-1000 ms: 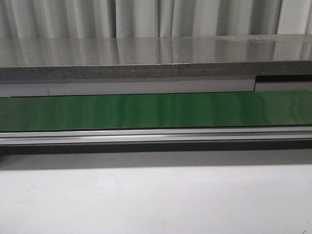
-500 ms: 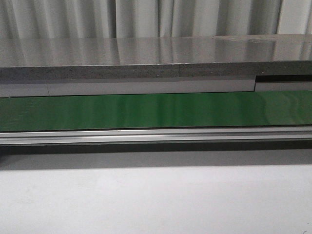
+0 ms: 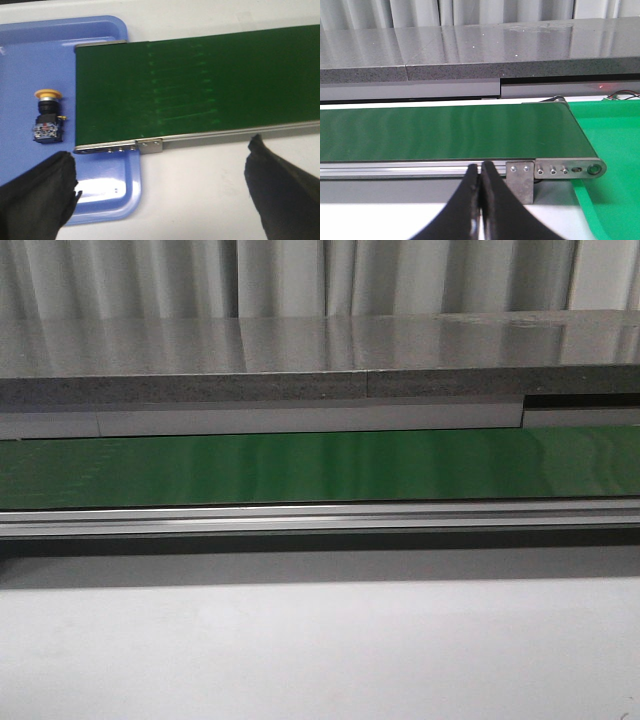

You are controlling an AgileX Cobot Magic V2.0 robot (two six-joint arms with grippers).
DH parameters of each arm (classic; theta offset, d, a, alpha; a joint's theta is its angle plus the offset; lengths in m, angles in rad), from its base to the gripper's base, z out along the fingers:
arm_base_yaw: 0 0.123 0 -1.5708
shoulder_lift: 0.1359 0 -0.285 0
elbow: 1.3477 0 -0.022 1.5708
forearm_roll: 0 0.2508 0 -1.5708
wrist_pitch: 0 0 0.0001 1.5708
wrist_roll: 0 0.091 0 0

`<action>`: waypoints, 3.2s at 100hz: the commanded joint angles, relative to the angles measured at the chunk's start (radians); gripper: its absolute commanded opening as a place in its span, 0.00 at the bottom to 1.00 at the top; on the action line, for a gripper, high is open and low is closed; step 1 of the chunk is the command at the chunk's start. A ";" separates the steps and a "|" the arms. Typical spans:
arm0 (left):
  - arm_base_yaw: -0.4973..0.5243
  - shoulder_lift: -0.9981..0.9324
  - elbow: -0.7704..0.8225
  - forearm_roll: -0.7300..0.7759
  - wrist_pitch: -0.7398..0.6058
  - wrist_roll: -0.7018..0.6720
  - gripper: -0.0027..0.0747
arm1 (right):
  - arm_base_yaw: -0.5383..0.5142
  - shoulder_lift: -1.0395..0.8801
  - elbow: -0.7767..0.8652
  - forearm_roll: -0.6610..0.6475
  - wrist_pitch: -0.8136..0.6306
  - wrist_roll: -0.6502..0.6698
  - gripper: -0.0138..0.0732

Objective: Move button from left to right
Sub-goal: 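Lower the open left gripper around the yellow push-button, then close the left gripper on the push-button and lift it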

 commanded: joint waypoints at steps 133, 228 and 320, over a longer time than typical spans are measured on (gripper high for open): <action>0.379 0.868 -0.383 -0.017 -0.225 0.000 0.89 | 0.003 -0.023 -0.015 -0.006 -0.083 -0.002 0.08; 0.380 1.033 -0.385 -0.028 -0.249 0.000 0.52 | 0.003 -0.023 -0.015 -0.006 -0.083 -0.002 0.08; 0.314 0.728 -0.385 -0.045 -0.205 0.035 0.01 | 0.003 -0.023 -0.015 -0.006 -0.083 -0.002 0.08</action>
